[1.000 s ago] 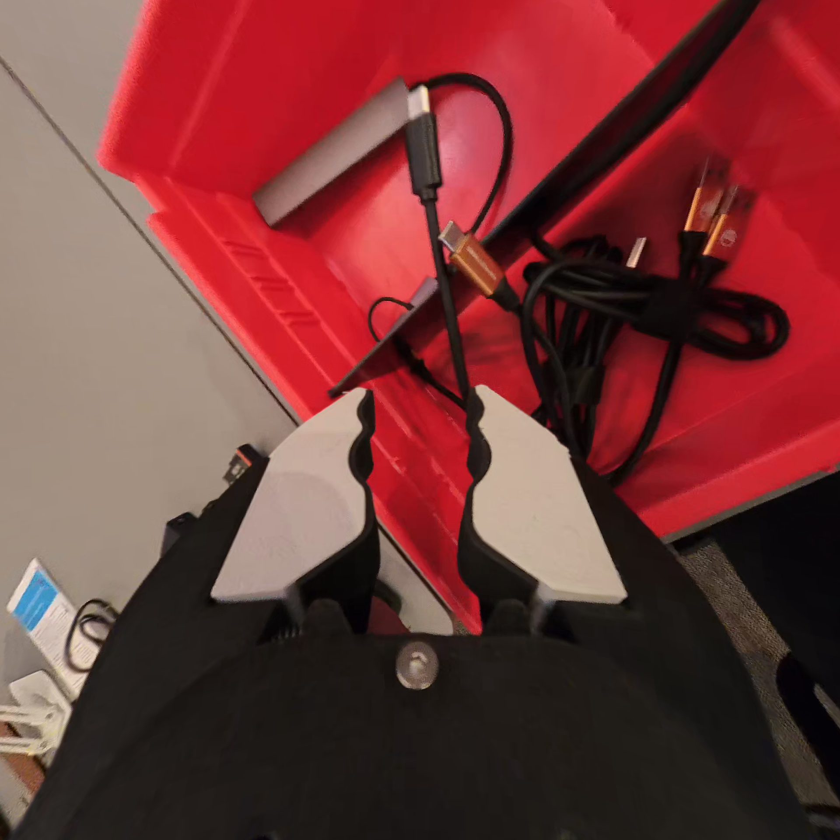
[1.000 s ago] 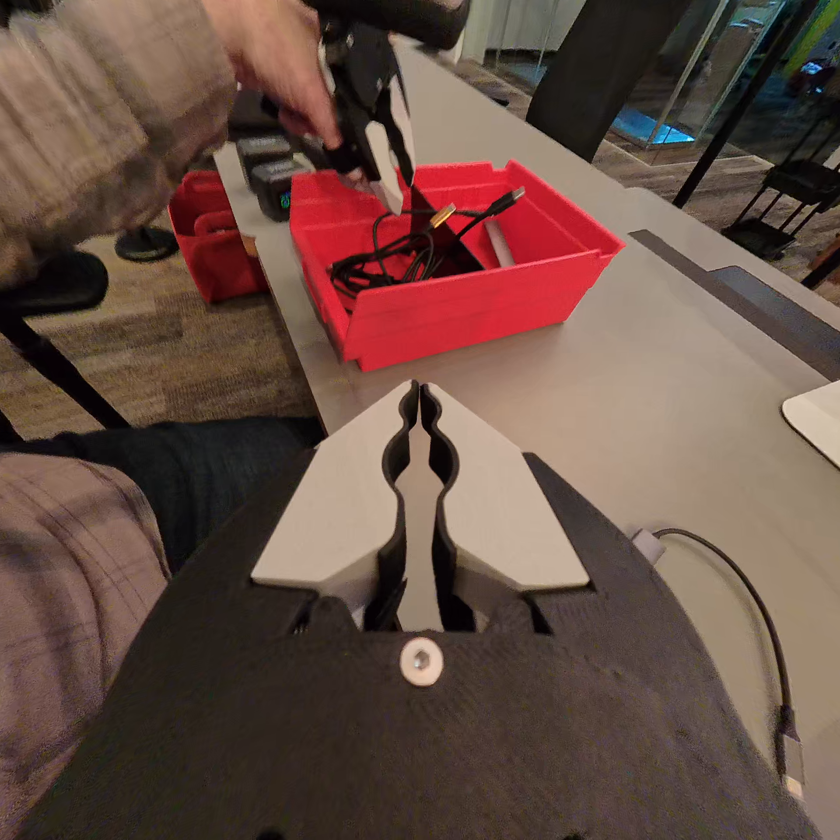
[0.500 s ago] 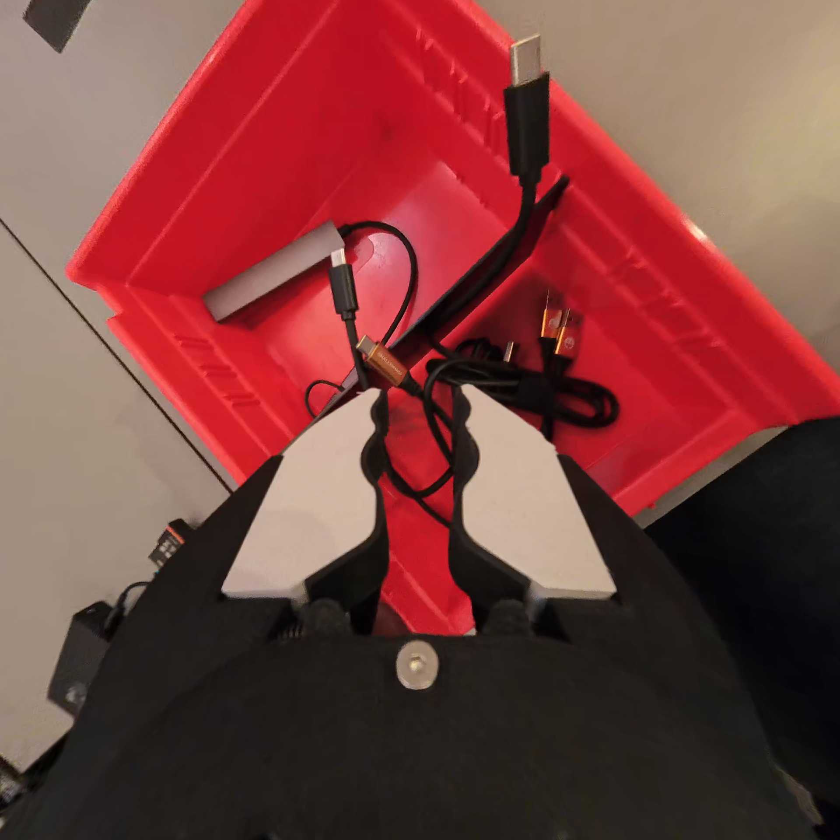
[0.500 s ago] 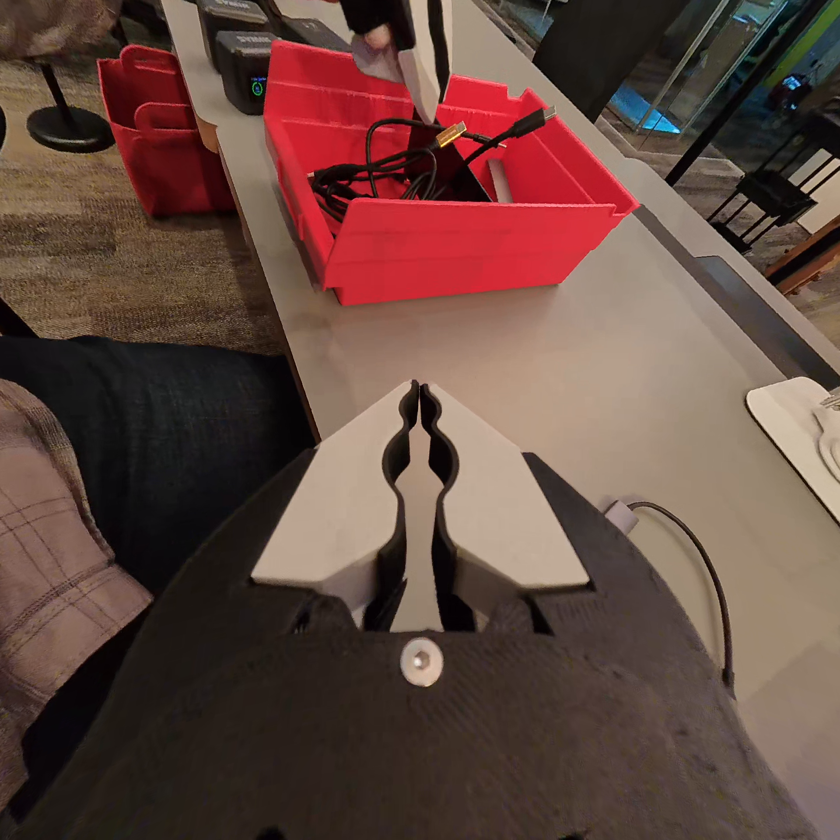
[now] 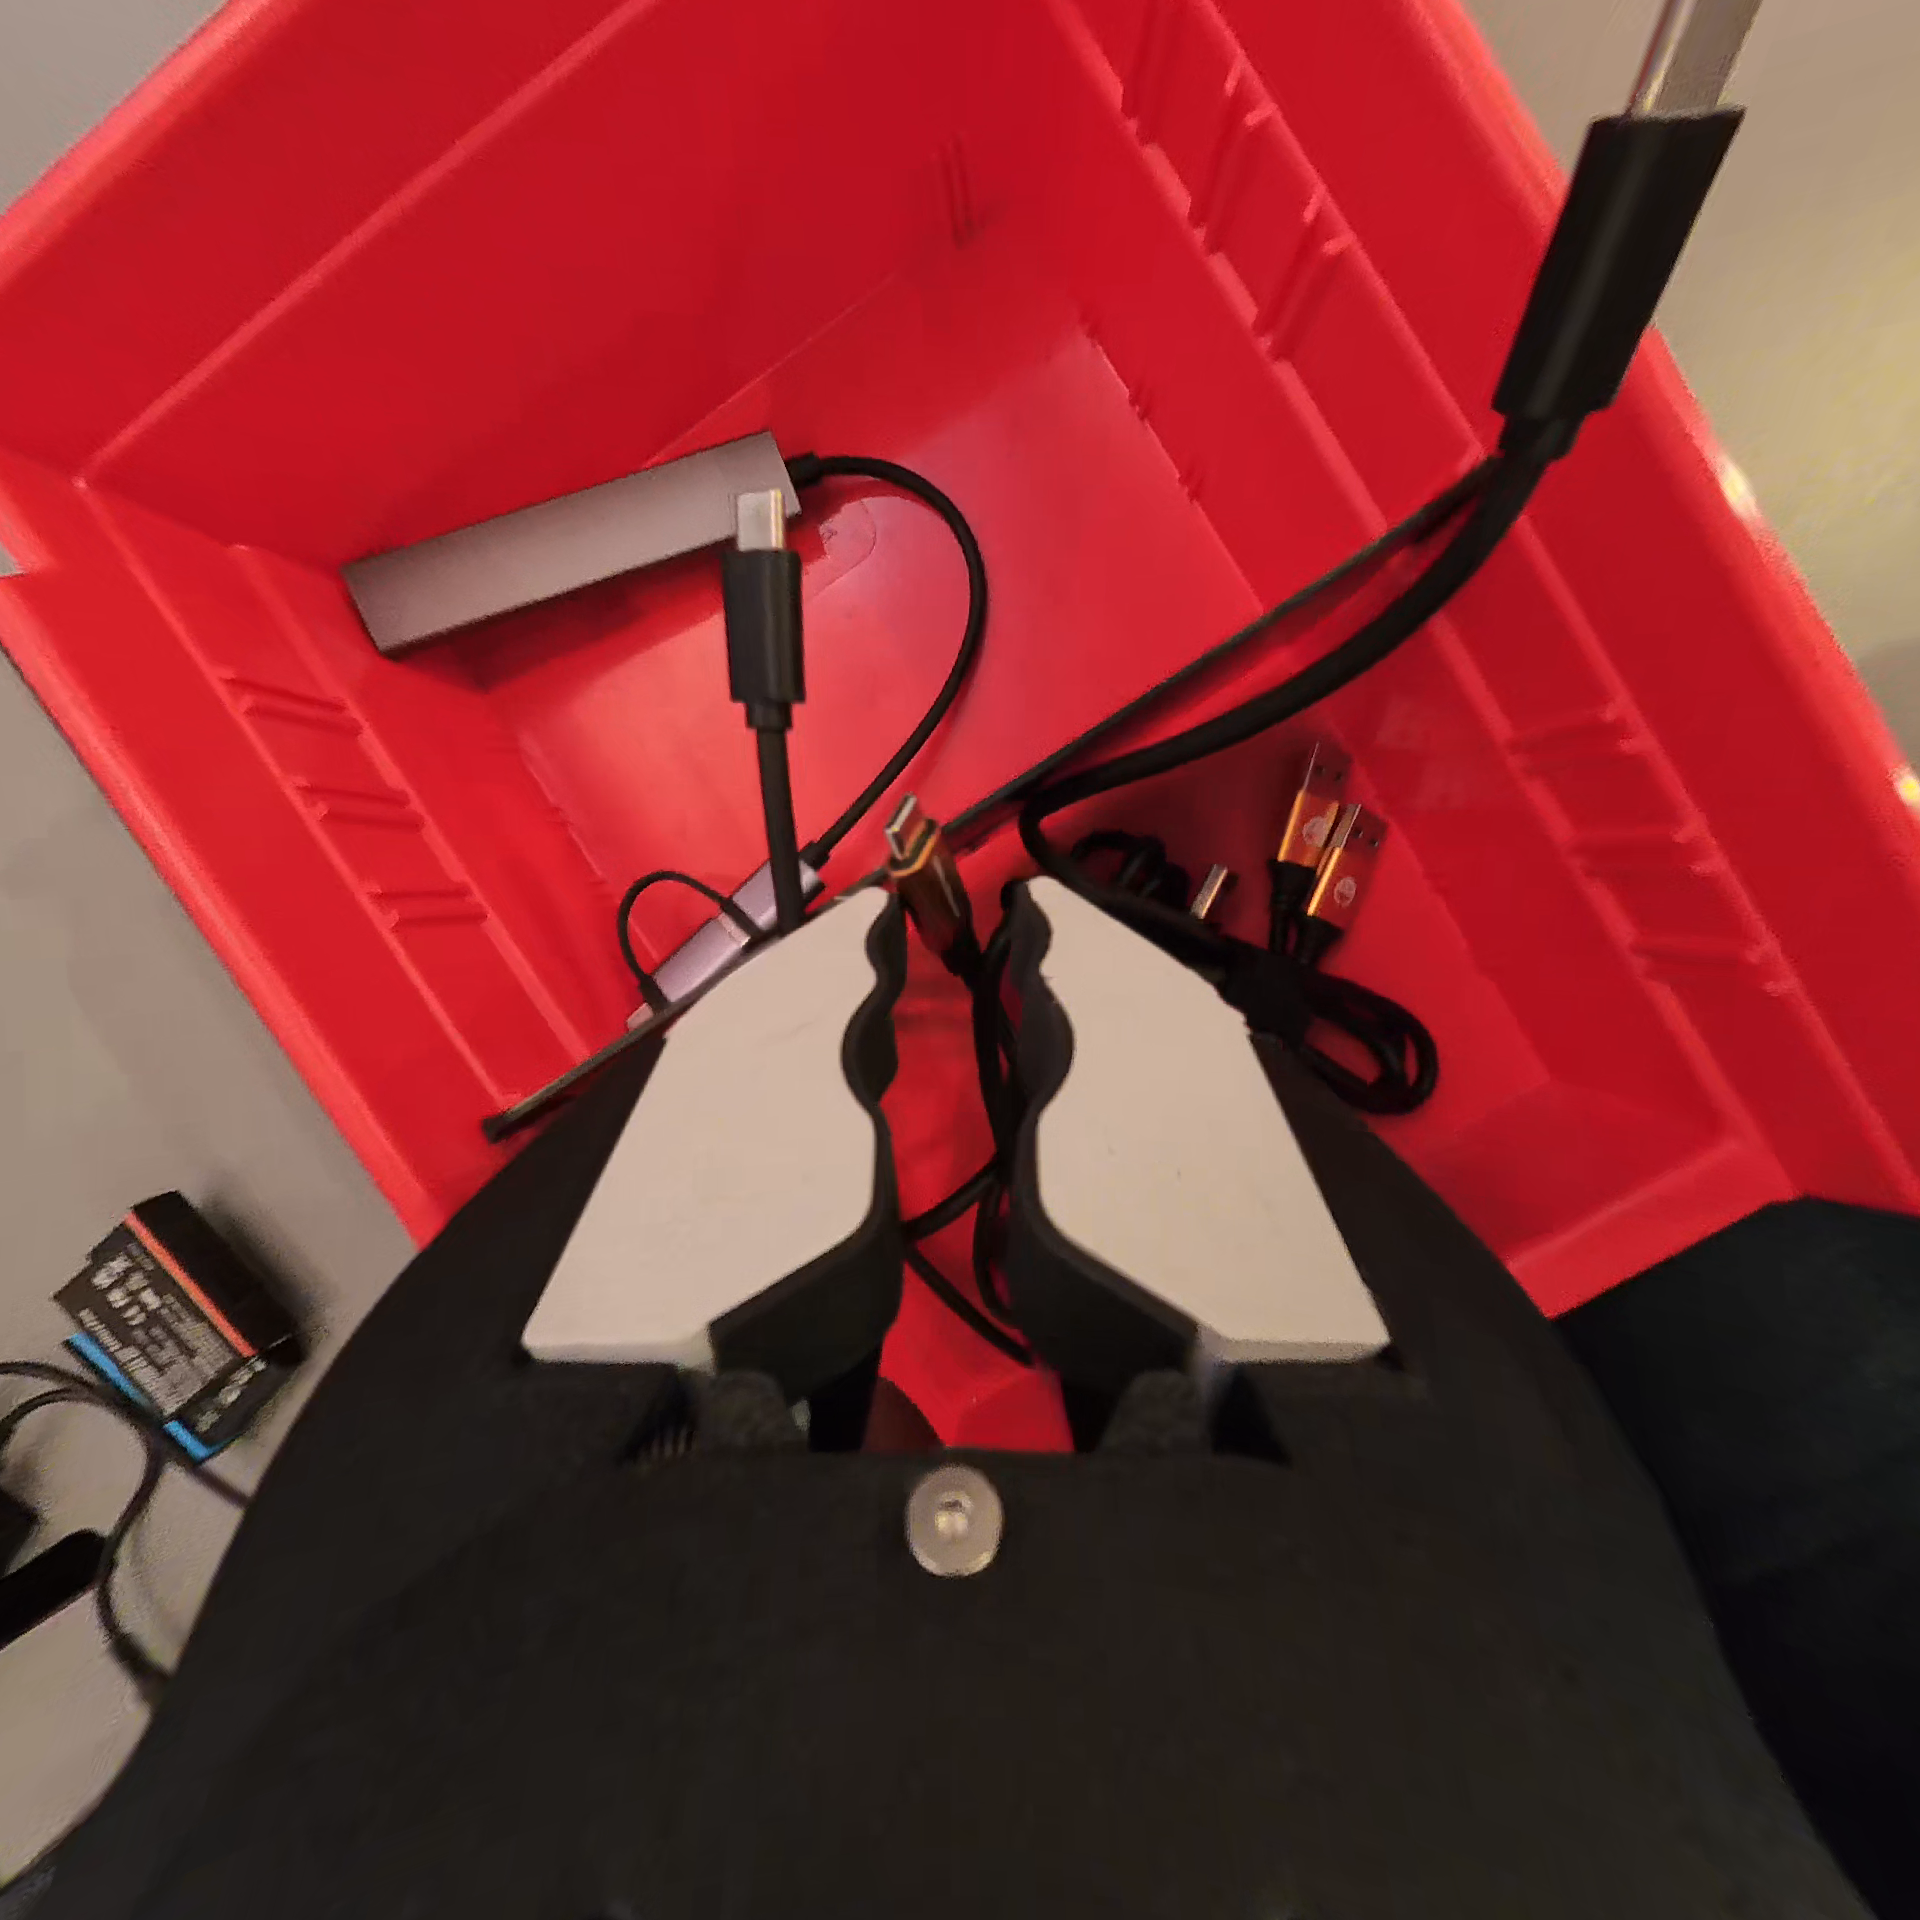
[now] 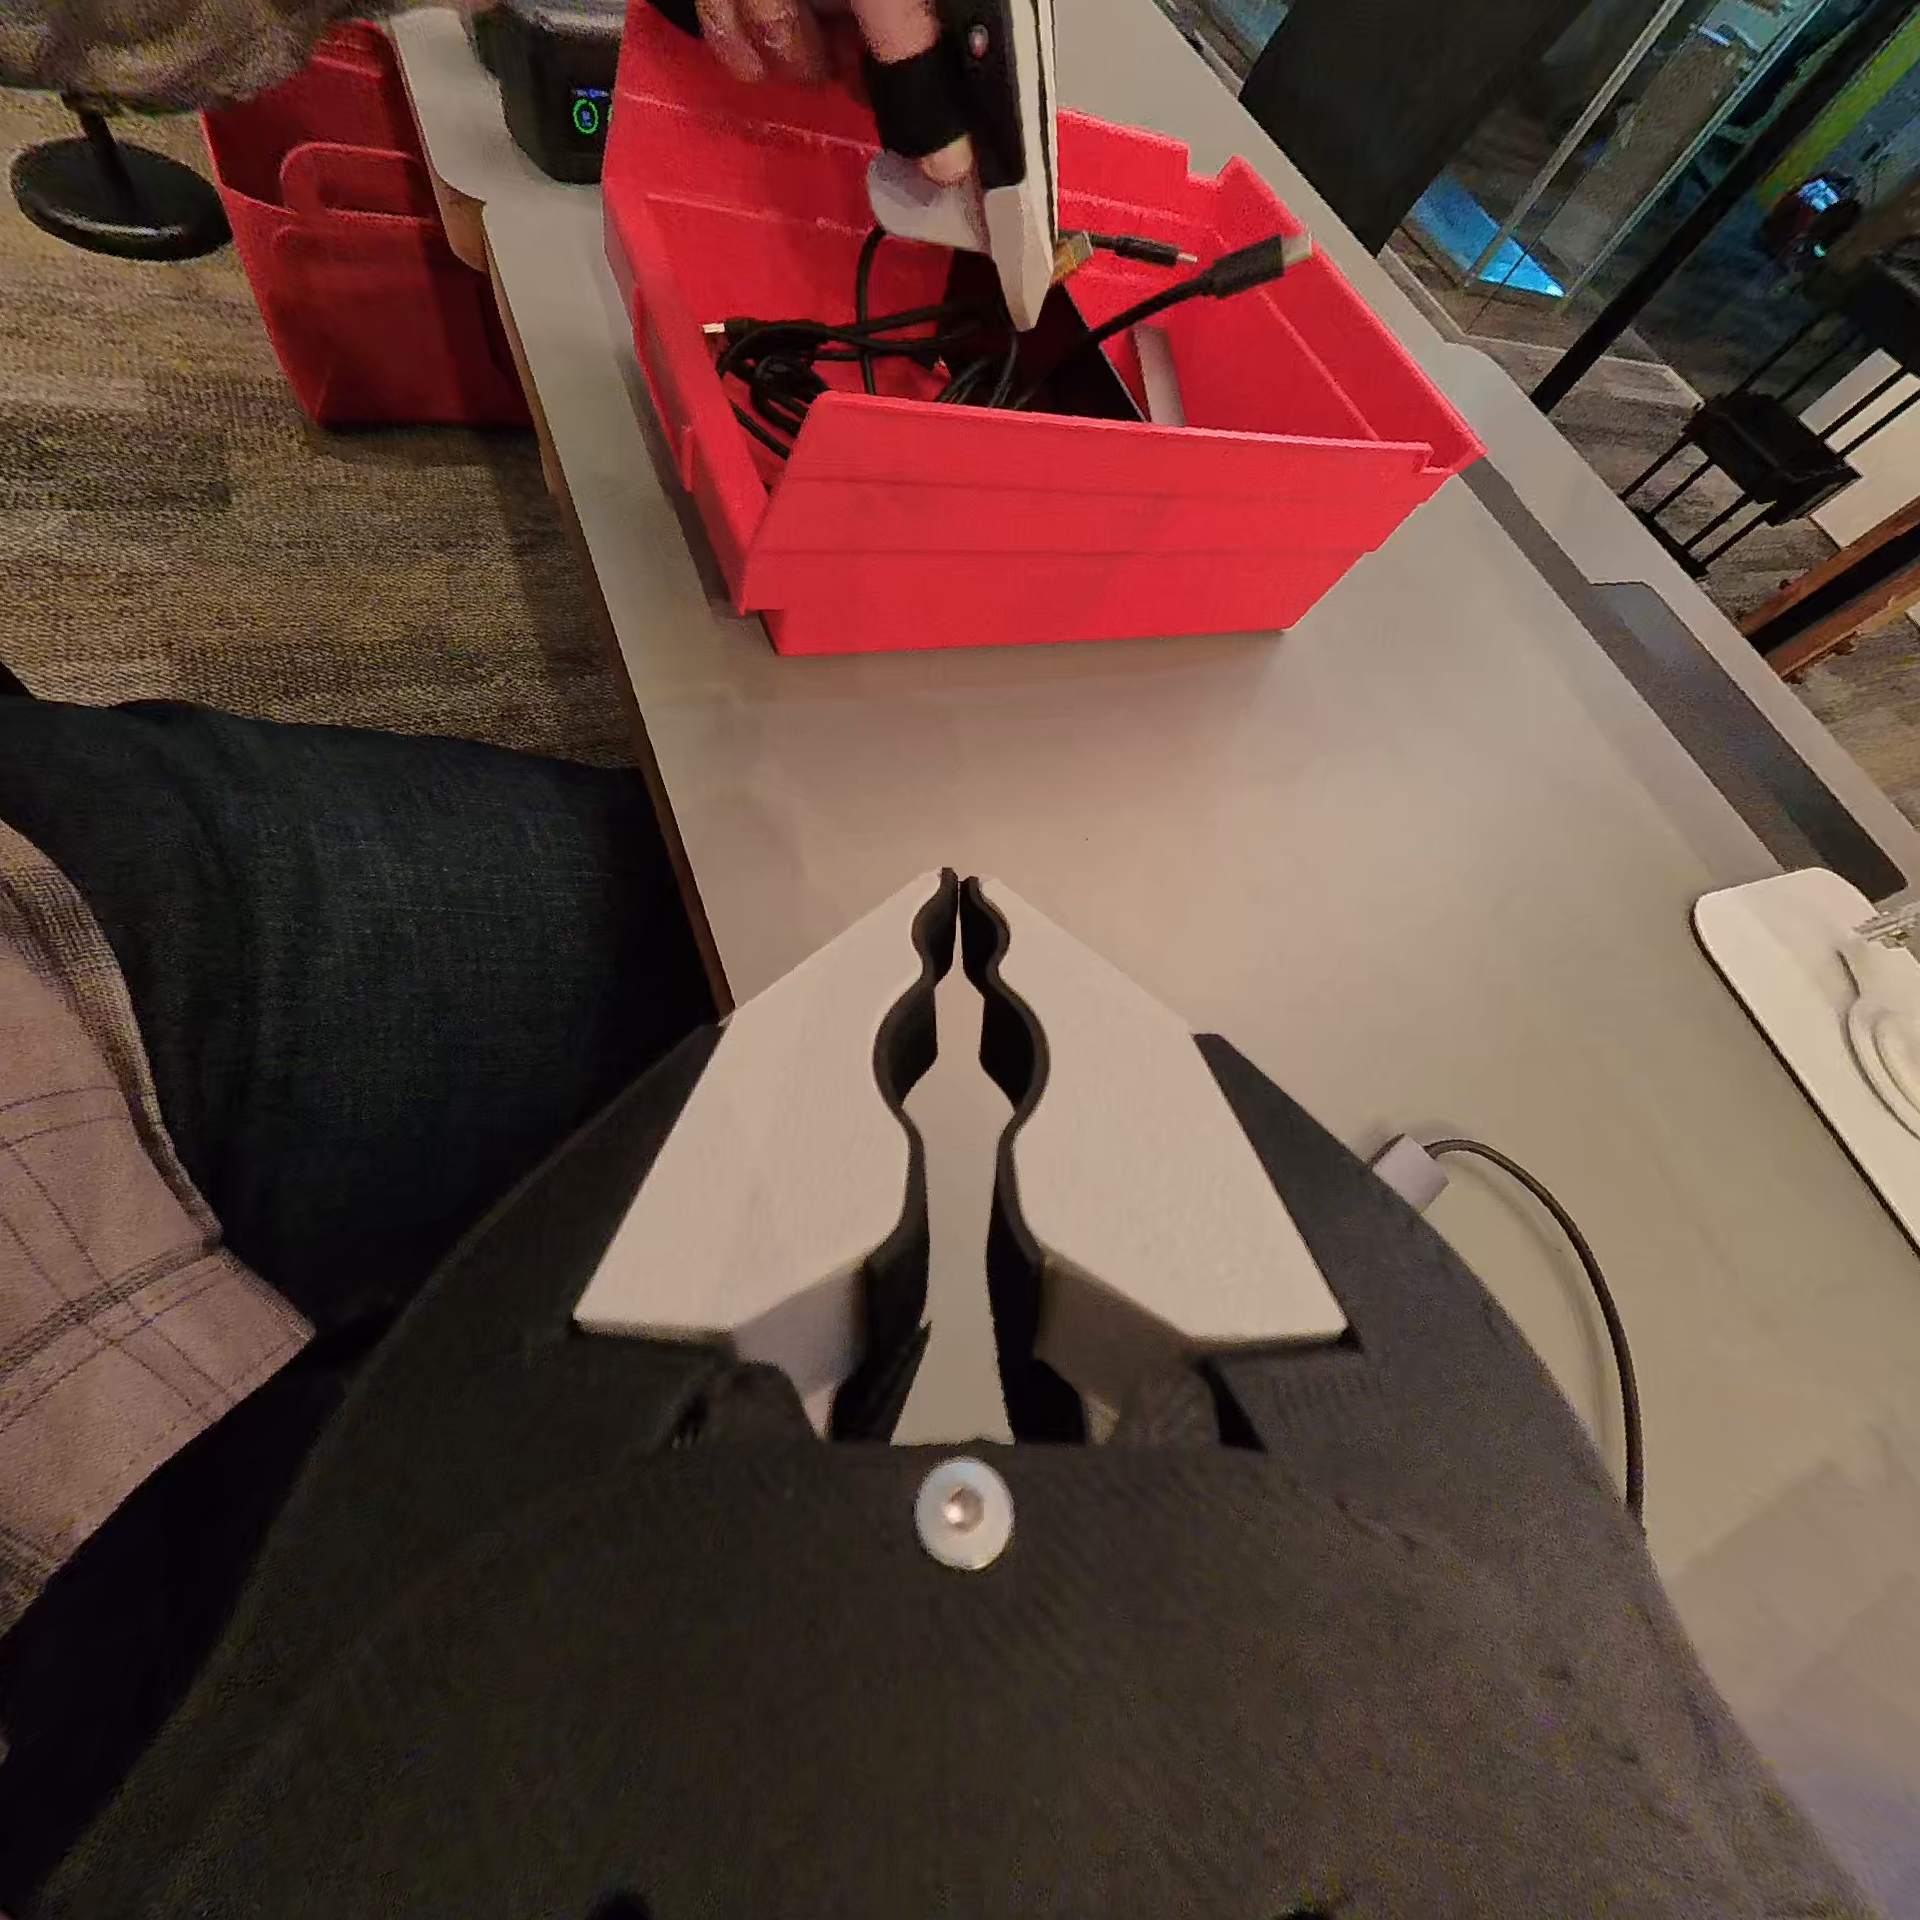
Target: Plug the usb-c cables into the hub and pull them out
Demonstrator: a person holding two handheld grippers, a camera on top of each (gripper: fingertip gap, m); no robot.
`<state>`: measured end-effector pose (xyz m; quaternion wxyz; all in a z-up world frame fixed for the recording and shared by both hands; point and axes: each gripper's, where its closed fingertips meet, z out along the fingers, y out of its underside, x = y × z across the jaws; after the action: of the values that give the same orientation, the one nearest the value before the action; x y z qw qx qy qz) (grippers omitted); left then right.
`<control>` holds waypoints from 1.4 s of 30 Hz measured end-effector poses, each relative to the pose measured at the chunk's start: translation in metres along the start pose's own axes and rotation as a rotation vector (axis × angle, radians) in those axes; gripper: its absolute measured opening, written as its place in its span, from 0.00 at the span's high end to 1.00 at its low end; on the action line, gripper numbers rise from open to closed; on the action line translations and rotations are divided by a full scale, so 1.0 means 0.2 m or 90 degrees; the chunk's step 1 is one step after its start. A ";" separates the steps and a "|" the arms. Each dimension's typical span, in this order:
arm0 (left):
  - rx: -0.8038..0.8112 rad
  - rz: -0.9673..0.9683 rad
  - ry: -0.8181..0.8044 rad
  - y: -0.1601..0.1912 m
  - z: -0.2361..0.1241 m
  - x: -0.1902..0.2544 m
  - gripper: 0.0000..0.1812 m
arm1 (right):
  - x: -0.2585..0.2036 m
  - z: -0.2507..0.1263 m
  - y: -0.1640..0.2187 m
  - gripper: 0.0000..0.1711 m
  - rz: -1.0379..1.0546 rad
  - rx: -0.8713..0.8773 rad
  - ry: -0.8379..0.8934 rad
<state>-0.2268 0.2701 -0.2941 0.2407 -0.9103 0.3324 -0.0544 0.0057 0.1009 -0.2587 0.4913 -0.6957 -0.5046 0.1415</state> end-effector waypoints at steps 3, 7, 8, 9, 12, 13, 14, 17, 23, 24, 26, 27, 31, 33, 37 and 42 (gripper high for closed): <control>0.016 -0.022 0.021 -0.02 0.03 0.01 0.96 | 0.00 0.00 0.01 1.00 -0.001 -0.002 0.001; 0.054 -0.026 0.023 -0.06 -0.05 0.00 0.96 | 0.01 0.00 0.02 1.00 0.000 -0.004 0.002; 0.072 -0.030 0.030 -0.08 -0.08 0.00 0.96 | 0.01 0.00 0.02 1.00 0.000 -0.004 0.001; 0.088 -0.032 0.038 -0.10 -0.12 0.01 0.96 | 0.01 0.00 0.02 1.00 0.000 -0.005 0.000; 0.153 -0.030 0.012 -0.18 -0.25 -0.03 0.96 | 0.01 0.00 0.03 1.00 -0.002 -0.006 -0.001; 0.178 -0.031 0.011 -0.21 -0.30 -0.03 0.96 | 0.01 0.00 0.03 1.00 -0.003 -0.006 -0.001; 0.209 -0.021 0.010 -0.25 -0.35 -0.03 0.96 | 0.01 0.00 0.03 1.00 -0.004 -0.006 -0.001; 0.285 -0.016 -0.011 -0.34 -0.50 -0.03 0.96 | 0.01 0.00 0.03 1.00 -0.005 -0.008 0.000; 0.407 0.028 -0.077 -0.49 -0.72 0.00 0.96 | 0.00 0.00 0.03 1.00 -0.014 -0.011 0.001; 0.428 0.041 -0.086 -0.51 -0.75 0.01 0.96 | 0.00 0.00 0.03 1.00 -0.016 -0.011 0.002; 0.473 0.060 -0.105 -0.56 -0.82 0.04 0.96 | 0.00 0.00 0.02 1.00 -0.020 -0.012 0.003; 0.493 0.068 -0.114 -0.58 -0.85 0.06 0.96 | 0.00 0.00 0.03 1.00 -0.021 -0.012 0.004; 0.554 0.084 -0.177 -0.63 -0.98 0.06 0.96 | 0.00 0.00 0.03 1.00 -0.023 -0.013 0.006; 0.592 0.085 -0.203 -0.65 -1.06 0.06 0.96 | 0.00 0.00 0.03 1.00 -0.024 -0.013 0.006; 0.661 0.083 -0.241 -0.67 -1.20 0.07 0.96 | 0.00 0.00 0.03 1.00 -0.029 -0.014 0.007; 0.728 0.092 -0.263 -0.70 -1.36 0.14 0.96 | -0.01 0.01 0.02 1.00 -0.040 -0.015 0.008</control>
<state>-0.1953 0.2364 0.0085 0.7538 -0.6037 0.2578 -0.0304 0.0063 0.0994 -0.2634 0.4903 -0.6864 -0.5244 0.1156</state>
